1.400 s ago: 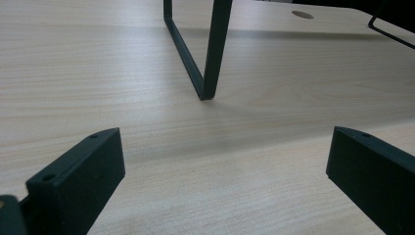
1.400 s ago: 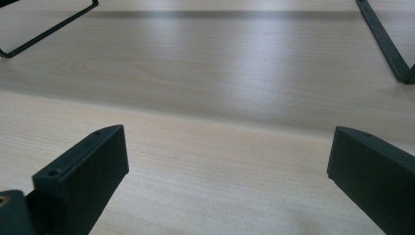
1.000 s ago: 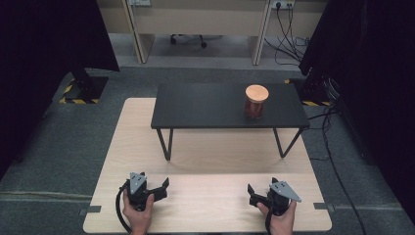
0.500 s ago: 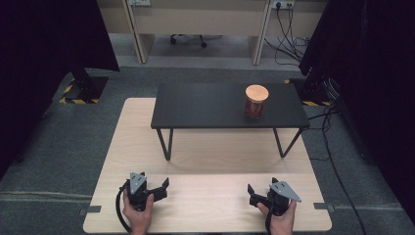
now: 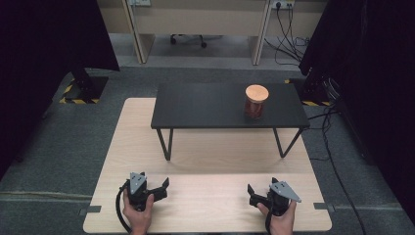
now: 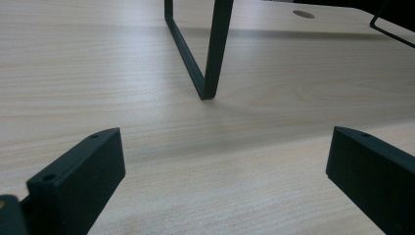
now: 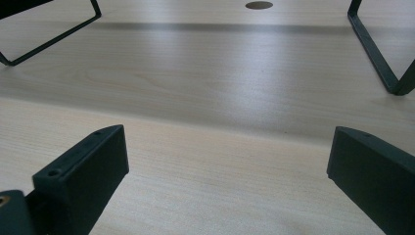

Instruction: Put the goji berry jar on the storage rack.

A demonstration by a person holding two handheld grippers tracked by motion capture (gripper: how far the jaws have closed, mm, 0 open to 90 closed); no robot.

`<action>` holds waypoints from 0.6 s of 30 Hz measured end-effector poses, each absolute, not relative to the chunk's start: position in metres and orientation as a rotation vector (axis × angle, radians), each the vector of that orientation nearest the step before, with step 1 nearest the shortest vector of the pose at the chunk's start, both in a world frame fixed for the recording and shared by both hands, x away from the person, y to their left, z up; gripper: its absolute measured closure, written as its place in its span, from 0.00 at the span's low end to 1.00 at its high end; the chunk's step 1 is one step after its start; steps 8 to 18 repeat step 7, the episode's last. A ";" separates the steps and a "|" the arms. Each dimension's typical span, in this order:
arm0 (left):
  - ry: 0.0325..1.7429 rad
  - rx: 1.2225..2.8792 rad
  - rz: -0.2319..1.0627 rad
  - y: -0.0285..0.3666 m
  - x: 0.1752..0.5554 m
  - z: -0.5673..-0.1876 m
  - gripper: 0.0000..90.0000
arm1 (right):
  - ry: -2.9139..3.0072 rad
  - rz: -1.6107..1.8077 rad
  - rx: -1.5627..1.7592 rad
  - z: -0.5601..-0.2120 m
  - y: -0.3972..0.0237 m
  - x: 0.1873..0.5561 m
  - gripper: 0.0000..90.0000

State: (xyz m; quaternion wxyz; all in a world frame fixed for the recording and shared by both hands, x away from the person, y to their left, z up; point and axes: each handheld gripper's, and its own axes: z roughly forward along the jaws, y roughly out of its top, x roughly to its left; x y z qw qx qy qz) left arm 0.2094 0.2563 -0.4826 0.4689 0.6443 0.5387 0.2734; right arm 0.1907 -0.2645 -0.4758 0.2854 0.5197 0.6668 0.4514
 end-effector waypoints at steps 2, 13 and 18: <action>1.320 1.580 0.670 0.256 0.209 -0.483 0.00 | 1.784 1.207 1.389 -0.476 -0.265 0.191 0.02; 1.320 1.580 0.670 0.256 0.209 -0.483 0.00 | 1.786 1.202 1.385 -0.476 -0.264 0.191 0.02; 1.320 1.580 0.670 0.256 0.209 -0.483 0.00 | 1.786 1.202 1.385 -0.476 -0.264 0.191 0.02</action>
